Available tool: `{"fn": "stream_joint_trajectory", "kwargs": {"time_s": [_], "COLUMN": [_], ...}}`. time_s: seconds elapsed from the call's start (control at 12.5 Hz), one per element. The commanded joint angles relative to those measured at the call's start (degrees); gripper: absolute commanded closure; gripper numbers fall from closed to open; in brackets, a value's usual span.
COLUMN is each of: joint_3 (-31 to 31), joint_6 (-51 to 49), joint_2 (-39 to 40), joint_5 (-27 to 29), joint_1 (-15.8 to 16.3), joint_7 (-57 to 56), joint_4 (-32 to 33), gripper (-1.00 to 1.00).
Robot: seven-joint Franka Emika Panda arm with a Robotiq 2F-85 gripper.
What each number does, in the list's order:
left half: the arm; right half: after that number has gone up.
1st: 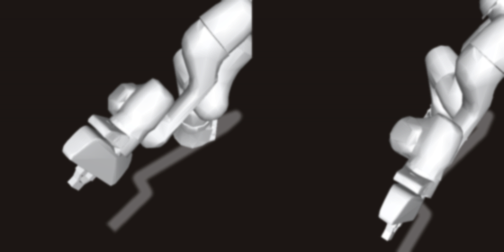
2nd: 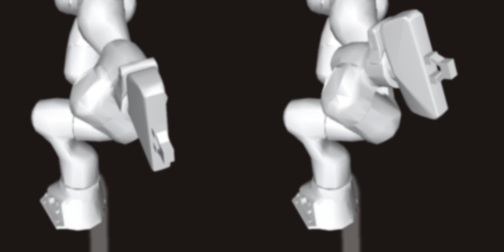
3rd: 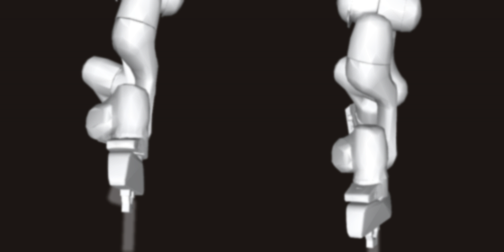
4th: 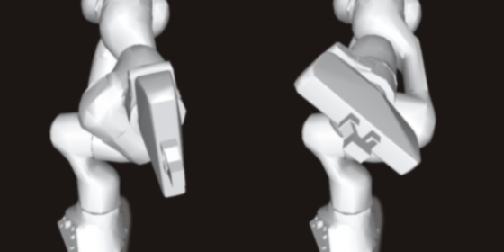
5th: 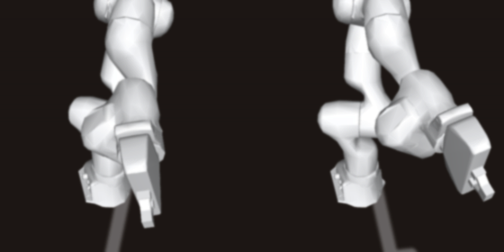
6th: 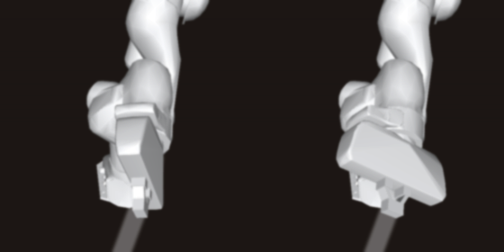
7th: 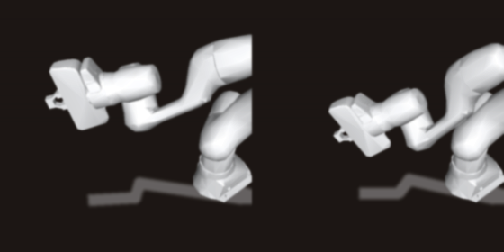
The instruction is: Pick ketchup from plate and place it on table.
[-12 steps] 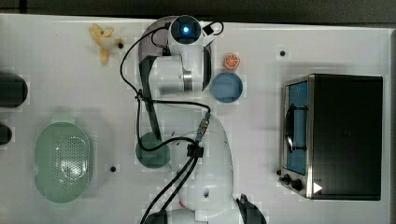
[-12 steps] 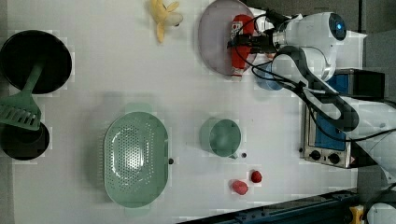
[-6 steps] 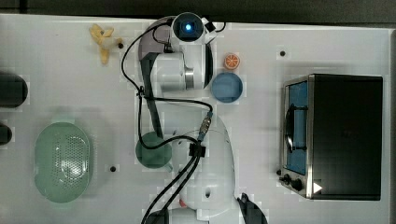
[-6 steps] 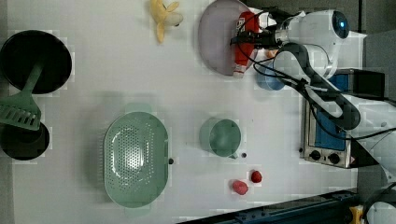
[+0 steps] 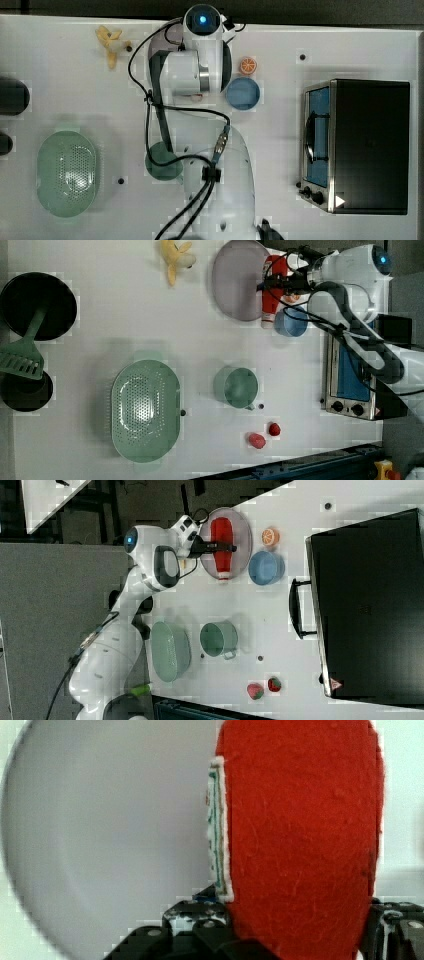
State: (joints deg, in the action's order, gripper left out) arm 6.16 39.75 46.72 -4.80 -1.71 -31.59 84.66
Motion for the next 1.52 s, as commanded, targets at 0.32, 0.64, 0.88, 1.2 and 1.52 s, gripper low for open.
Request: {"fn": "stream_joint_trajectory", "kwargs": {"time_s": [0.32, 0.64, 0.88, 1.2, 1.52], "joint_3": [-0.07, -0.67, -1.15, -1.49, -0.95], "joint_6": [-17.88, -18.61, -18.20, -11.37, 1.79], "joint_2": [-21.16, -31.59, -38.56, -43.78, -41.70], "joint_5": [5.37, 5.59, 5.62, 5.63, 5.64], "joint_1": [-4.98, -8.54, -9.72, -9.73, -9.32], "joint_7": [-1.30, -1.30, -1.29, -1.28, -1.27], "joint_4": [2.74, 12.67, 23.01, 36.19, 46.55], "gripper": [-0.27, -0.27, -0.27, -0.27, -0.27]}}
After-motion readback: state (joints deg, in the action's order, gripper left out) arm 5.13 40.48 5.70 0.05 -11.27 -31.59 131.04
